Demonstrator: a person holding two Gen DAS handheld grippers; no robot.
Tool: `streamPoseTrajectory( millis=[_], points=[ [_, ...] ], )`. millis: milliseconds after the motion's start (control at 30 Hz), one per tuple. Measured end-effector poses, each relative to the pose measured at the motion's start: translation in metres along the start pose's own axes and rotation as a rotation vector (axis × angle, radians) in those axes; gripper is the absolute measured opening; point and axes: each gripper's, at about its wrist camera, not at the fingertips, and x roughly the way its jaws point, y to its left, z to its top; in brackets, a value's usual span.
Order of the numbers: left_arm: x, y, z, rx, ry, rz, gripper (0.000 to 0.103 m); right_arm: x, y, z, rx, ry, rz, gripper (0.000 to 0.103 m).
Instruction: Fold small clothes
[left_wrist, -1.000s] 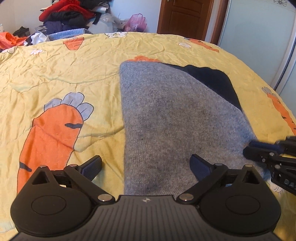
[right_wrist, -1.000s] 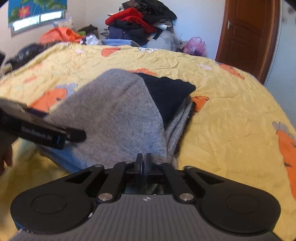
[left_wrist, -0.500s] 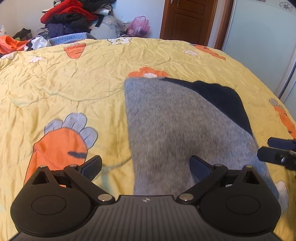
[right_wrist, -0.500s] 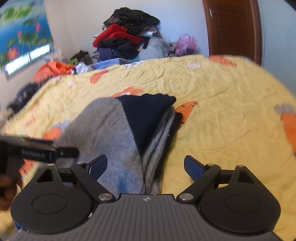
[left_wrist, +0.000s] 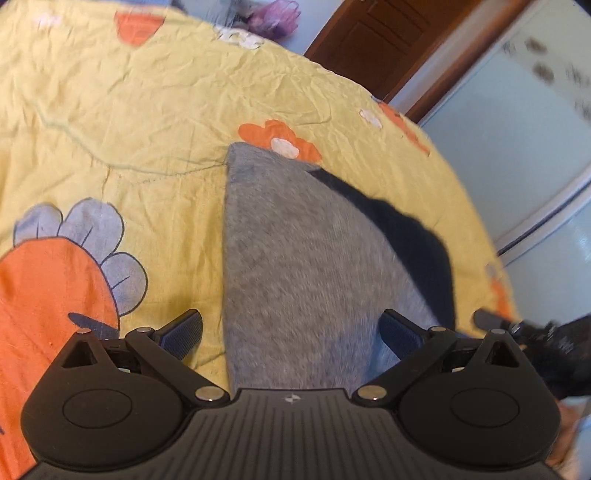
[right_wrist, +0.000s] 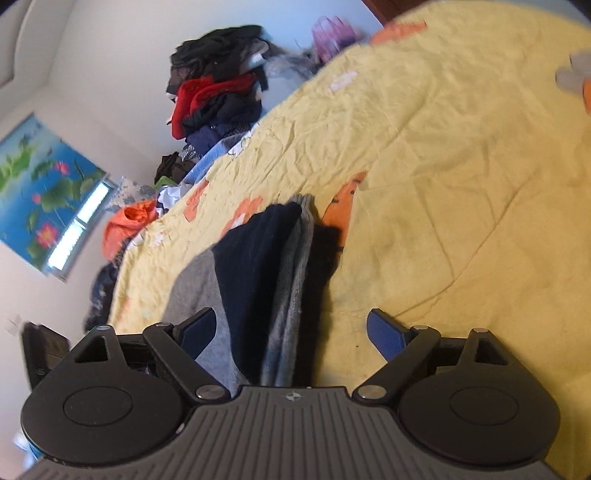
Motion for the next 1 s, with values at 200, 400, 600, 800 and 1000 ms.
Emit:
streamPoseTrajectory(
  millis=[200,400,600,800,1000],
  points=[
    [0.005,0.033,0.02,-0.156,0.06,-0.175,0.103,0.022,0.02,-0.001,-0.019,0.077,0.032,0.096],
    [0.015,0.031,0.03,-0.189,0.116,-0.22,0.103,0.04,0.04,-0.013,-0.072,0.09,0.06,0.092],
    [0.019,0.018,0.029,-0.109,0.117,-0.183,0.084,0.048,0.028,-0.012,0.017,0.065,0.012,0.035],
    [0.015,0.037,0.028,-0.162,0.132,-0.198,0.036,0.047,0.025,-0.02,0.11,0.016,0.026,0.032],
    [-0.001,0.033,0.024,-0.11,0.063,-0.215,0.033,0.045,0.049,-0.017,0.103,-0.012,0.013,0.031]
  ],
)
